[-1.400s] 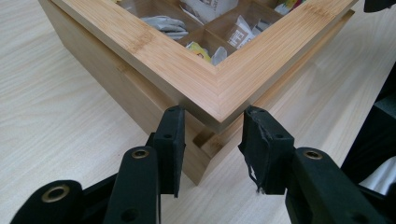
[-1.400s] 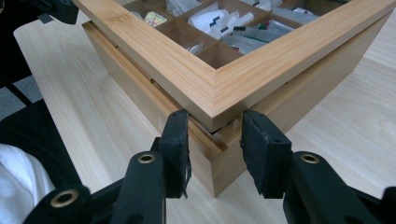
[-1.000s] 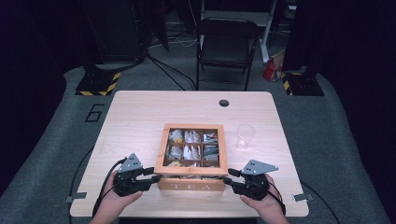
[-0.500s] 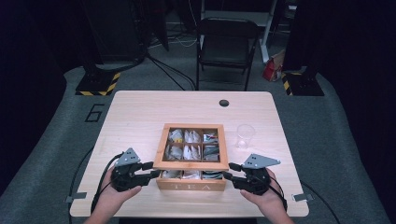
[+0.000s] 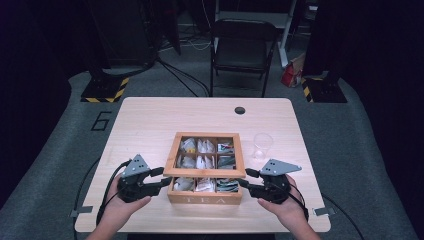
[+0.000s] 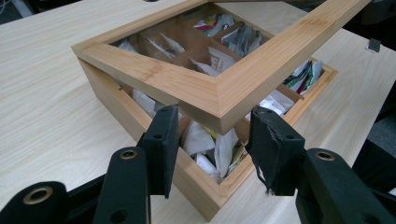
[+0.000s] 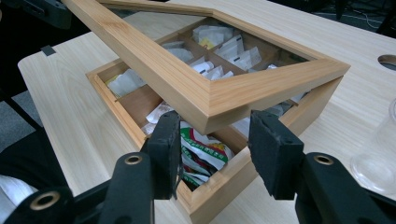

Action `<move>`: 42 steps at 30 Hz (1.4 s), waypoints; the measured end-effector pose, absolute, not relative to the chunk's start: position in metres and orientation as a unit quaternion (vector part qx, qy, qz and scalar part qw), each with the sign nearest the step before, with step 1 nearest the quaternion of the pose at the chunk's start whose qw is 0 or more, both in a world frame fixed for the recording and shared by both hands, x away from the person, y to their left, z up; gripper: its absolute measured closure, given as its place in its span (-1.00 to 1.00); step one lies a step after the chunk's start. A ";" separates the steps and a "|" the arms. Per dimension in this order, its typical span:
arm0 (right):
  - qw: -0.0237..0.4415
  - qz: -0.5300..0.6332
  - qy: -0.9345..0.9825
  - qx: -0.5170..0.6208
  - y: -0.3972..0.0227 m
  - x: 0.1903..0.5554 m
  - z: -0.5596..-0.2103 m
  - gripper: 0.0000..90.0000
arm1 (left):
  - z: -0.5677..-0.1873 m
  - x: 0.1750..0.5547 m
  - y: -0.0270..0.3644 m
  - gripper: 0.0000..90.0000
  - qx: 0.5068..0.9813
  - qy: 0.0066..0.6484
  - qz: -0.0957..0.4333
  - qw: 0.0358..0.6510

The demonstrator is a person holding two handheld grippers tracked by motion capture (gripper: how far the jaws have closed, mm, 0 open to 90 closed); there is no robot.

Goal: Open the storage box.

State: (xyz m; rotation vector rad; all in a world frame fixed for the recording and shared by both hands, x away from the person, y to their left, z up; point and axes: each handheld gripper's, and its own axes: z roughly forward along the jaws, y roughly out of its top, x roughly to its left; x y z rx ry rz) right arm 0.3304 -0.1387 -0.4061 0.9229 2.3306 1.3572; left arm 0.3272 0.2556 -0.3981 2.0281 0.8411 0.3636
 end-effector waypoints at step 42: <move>0.161 0.484 0.801 0.314 -0.138 0.370 -0.349 0.23 | -0.352 0.370 0.260 0.12 0.816 0.303 0.169 0.462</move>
